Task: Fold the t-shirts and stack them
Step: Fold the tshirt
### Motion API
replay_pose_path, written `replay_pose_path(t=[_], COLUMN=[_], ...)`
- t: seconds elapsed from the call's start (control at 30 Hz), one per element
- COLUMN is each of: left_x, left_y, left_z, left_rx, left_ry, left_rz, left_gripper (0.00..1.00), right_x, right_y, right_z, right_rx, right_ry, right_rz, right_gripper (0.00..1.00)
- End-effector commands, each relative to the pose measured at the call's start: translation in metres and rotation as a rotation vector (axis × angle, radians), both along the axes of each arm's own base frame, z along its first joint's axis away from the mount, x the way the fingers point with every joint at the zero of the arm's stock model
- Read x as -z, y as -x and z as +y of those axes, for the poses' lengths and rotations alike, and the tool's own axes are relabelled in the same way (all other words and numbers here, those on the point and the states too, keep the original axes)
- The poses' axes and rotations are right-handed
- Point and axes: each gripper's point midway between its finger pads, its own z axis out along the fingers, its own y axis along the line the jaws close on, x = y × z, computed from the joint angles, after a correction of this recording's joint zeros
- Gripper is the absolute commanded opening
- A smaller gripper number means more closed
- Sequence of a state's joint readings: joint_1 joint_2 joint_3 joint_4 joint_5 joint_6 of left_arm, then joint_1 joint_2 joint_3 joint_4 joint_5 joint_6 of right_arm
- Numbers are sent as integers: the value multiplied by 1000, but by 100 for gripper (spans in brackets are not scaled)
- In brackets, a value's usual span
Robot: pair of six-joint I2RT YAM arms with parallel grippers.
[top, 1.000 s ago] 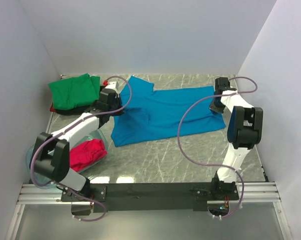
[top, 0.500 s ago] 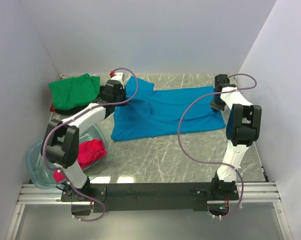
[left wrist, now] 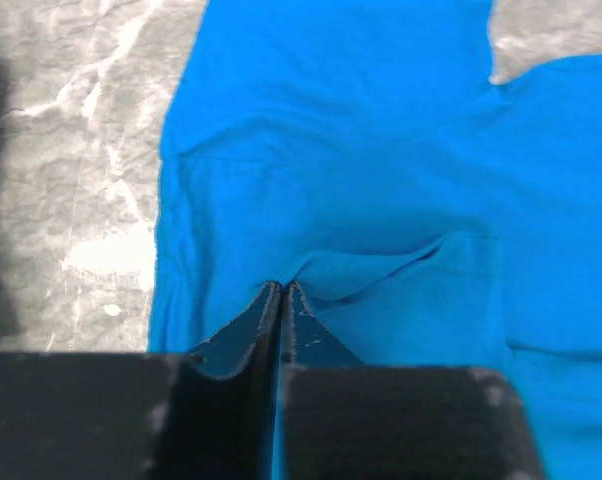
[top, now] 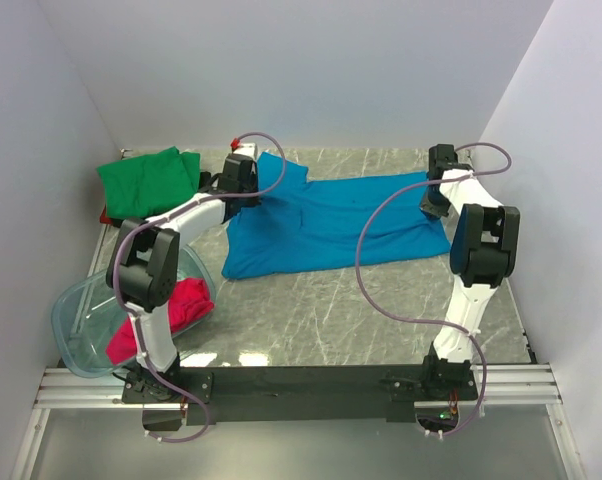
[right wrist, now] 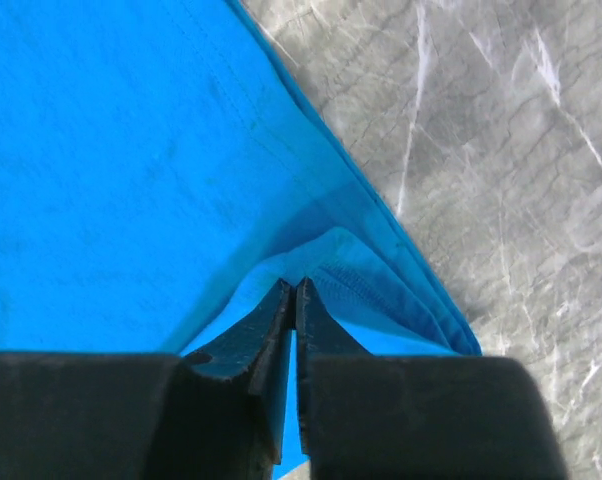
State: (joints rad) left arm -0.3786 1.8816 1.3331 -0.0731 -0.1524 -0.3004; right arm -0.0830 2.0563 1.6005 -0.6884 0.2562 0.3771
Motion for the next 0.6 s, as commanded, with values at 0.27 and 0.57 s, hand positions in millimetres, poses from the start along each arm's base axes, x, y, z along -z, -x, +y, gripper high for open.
replay_pose_path(t=[0.27,0.57], left_x=[-55,-59], left_y=[-25,19], left_z=[26,-35], left_rx=[-216,-28], left_ry=[33,181], left_rz=[-145,-145], left_gripper=[78,86], right_x=[-67,-33], right_y=[-1,14], right_z=[-14,33], right_rx=[62,-100], right_ry=[93,-82], right_rz=[-239,-164], right_gripper=[50,46])
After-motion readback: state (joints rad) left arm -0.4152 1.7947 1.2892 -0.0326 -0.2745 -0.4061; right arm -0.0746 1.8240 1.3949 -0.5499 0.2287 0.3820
